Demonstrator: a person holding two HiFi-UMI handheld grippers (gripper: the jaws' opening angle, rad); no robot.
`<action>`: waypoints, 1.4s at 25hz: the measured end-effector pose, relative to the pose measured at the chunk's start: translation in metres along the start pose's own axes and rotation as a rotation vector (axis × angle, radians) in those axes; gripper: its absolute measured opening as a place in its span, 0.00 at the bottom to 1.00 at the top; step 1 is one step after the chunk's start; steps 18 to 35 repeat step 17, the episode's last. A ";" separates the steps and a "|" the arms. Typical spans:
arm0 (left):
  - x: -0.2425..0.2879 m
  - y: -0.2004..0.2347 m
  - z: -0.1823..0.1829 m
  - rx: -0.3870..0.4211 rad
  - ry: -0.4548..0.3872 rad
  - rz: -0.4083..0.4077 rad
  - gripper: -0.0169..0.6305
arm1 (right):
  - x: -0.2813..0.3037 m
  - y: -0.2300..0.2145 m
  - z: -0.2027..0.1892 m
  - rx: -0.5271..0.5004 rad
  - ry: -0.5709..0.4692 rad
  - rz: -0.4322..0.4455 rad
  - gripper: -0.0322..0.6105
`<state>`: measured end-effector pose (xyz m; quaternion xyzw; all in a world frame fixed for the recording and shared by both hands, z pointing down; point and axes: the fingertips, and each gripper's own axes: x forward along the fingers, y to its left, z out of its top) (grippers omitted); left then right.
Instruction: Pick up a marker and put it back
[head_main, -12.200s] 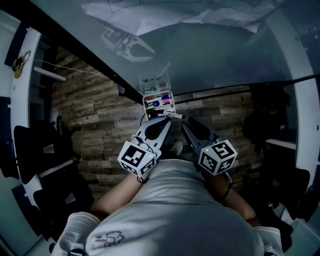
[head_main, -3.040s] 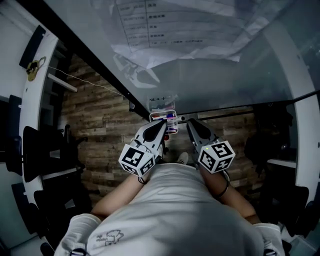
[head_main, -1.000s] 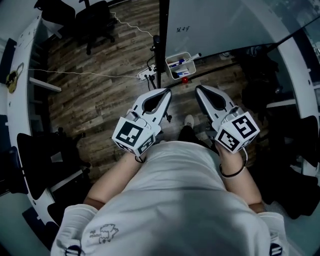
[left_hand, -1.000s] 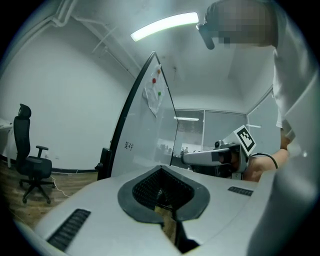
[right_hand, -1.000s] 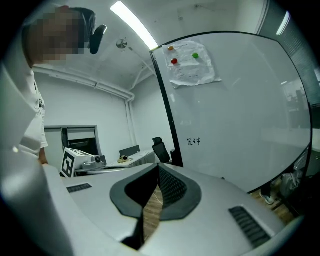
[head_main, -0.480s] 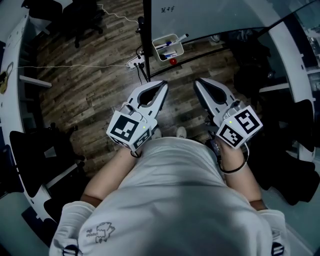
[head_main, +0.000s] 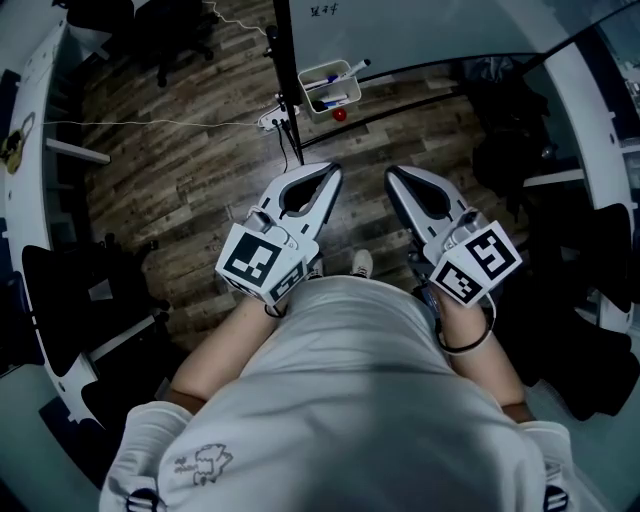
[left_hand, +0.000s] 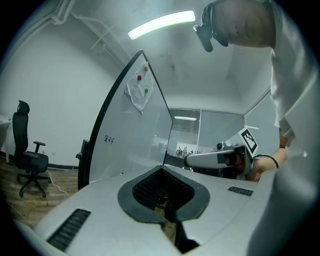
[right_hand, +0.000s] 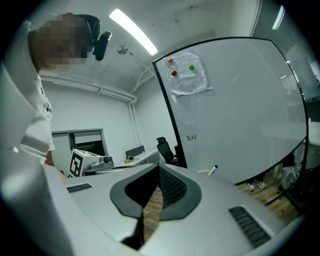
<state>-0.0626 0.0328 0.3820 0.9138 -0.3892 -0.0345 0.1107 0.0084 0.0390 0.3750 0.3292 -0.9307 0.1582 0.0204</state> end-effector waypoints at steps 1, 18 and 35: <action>0.000 -0.003 0.000 0.002 0.000 -0.001 0.04 | -0.002 0.001 0.000 0.001 -0.007 0.002 0.07; -0.020 -0.028 0.005 0.014 -0.009 -0.007 0.04 | -0.021 0.025 -0.001 0.004 -0.045 0.014 0.07; -0.020 -0.028 0.005 0.014 -0.009 -0.007 0.04 | -0.021 0.025 -0.001 0.004 -0.045 0.014 0.07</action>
